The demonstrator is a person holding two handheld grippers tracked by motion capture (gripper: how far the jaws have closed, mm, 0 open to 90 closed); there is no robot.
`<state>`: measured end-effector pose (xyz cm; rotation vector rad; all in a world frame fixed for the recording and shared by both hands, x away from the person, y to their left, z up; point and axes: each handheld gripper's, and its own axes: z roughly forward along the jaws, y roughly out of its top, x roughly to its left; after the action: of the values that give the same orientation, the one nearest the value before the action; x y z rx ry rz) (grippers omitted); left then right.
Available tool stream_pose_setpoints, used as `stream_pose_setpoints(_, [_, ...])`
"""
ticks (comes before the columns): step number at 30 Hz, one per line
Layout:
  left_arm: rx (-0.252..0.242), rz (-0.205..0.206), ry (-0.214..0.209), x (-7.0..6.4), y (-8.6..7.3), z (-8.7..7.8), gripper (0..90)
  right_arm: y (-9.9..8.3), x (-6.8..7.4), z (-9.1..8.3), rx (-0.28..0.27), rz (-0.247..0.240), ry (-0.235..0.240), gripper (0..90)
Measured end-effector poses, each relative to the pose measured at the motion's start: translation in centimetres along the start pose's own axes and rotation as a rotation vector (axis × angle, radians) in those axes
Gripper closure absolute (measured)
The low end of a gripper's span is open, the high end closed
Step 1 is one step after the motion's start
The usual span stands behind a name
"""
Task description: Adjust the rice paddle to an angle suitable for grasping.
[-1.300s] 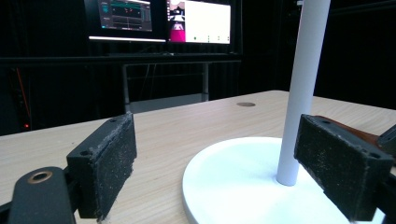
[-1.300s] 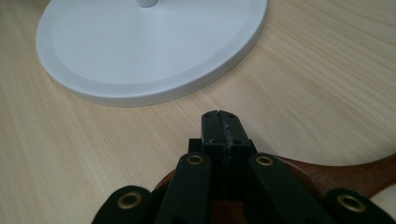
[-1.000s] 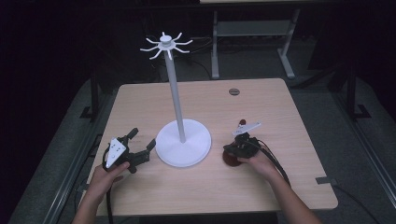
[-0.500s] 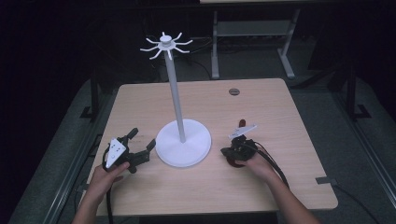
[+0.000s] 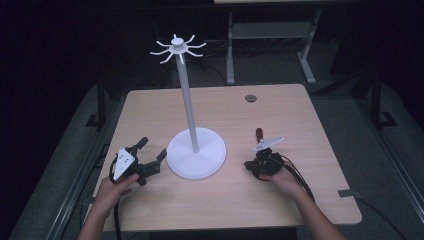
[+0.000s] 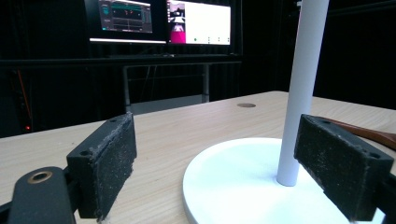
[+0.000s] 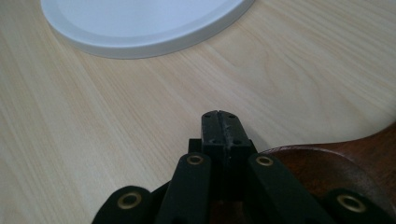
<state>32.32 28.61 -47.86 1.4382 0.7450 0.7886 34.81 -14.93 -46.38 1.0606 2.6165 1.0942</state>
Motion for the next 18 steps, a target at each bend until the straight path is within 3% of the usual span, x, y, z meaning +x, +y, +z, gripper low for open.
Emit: stream_pose_setpoints(18, [-0.002, -0.004, 0.002, 0.0, 0.0, 0.0, 12.5, -2.3, -1.2, -2.3, 0.003, 0.033, -0.037, 89.7])
